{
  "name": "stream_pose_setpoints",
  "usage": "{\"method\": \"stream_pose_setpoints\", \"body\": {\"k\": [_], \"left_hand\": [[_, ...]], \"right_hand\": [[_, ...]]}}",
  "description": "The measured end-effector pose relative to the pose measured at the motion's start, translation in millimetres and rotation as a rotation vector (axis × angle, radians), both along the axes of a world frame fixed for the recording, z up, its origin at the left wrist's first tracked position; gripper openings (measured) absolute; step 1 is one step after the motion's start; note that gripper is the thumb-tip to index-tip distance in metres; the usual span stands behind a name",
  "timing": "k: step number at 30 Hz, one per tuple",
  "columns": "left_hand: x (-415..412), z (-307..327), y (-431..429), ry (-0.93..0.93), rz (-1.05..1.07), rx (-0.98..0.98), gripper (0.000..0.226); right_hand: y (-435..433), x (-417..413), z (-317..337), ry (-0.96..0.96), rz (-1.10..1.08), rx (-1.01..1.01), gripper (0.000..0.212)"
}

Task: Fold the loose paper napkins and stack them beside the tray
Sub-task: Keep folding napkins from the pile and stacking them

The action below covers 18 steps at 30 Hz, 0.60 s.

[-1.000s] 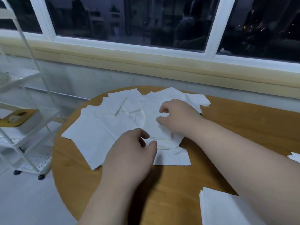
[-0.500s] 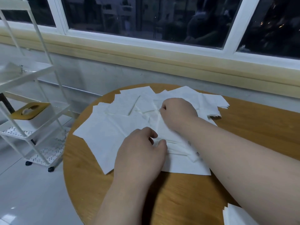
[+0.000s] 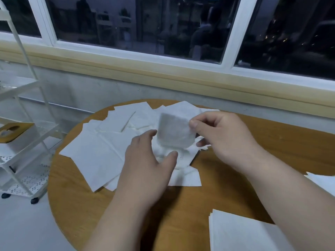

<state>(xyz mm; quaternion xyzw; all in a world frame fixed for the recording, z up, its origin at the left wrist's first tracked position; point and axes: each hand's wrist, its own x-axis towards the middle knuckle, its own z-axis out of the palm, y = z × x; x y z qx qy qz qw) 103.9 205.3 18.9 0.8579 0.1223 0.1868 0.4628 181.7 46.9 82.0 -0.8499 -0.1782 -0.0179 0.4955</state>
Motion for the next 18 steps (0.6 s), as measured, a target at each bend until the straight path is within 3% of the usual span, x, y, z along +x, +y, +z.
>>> {"method": "stream_pose_setpoints", "body": {"k": [2,4,7,11,14,17,18], "left_hand": [[-5.2,5.2,-11.0,-0.011,-0.081,-0.036,0.077],[-12.4,9.8,-23.7,0.033,-0.185,-0.05,0.068],[-22.3,14.2,-42.2,0.049,-0.342,-0.134,0.007],[-37.6,21.0,-65.9,0.116,-0.485,-0.186,0.016],[-45.8,23.0,-80.8,0.186,-0.589,-0.106,0.009],[-50.7,24.8,-90.6,0.201,-0.637,-0.08,0.008],[-51.4,25.6,-91.7,0.216,-0.66,-0.093,0.009]], "right_hand": [[-26.1,-26.1,5.5,0.088,0.005,0.108,0.017],[-50.7,-50.8,6.5,0.181,0.0,0.231,0.017],[-84.3,-83.5,-6.4,0.263,-0.083,0.367,0.02],[-120.2,-119.0,-28.8,0.311,-0.196,0.512,0.019],[-134.9,-137.8,-33.1,0.29,-0.185,0.387,0.028],[-141.7,-147.5,-28.2,0.235,-0.188,0.188,0.005],[-144.0,-149.4,-27.8,0.205,-0.205,0.161,0.006]]}}
